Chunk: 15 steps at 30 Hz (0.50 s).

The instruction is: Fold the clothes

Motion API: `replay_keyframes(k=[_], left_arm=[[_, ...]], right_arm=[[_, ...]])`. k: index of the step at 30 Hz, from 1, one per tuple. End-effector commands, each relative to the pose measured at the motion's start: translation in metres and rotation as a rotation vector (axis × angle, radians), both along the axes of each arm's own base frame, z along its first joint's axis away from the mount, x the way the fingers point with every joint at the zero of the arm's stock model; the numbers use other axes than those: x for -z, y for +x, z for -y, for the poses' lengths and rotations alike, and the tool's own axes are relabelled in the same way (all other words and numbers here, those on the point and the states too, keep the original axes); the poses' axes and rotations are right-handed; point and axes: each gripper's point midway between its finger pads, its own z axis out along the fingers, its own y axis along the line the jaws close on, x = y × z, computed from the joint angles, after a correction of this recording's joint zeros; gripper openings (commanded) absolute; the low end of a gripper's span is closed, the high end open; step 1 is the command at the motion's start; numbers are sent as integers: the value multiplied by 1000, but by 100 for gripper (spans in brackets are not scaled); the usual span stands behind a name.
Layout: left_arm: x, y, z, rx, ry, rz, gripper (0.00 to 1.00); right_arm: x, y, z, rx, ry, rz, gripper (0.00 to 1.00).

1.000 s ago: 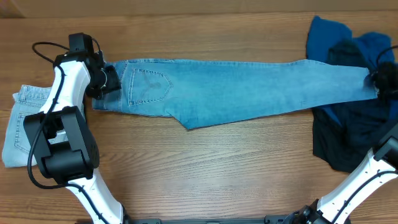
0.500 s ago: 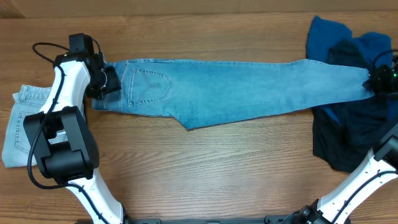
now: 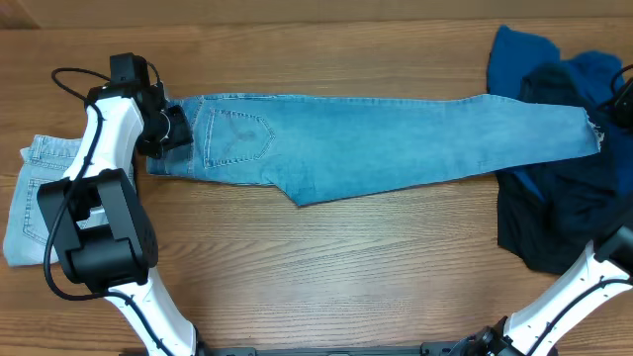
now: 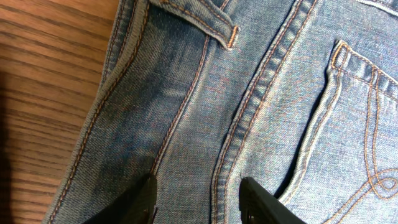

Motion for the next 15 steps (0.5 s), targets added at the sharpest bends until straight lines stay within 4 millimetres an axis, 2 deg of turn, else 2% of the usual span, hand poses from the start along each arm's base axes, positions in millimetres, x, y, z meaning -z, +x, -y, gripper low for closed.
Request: replay_keyframes(k=[1, 9, 13, 15], left_arm=[[-4, 2, 5, 32, 0, 9, 46], [-4, 1, 5, 32, -1, 6, 47], [-4, 1, 5, 32, -1, 5, 47], [-4, 1, 5, 32, -2, 5, 47]], right_arm=[[-10, -15, 7, 30, -80, -60, 18], [49, -43, -8, 30, -13, -203, 20], [55, -51, -6, 43, -26, -240, 21], [59, -63, 2, 110, -58, -311, 21]])
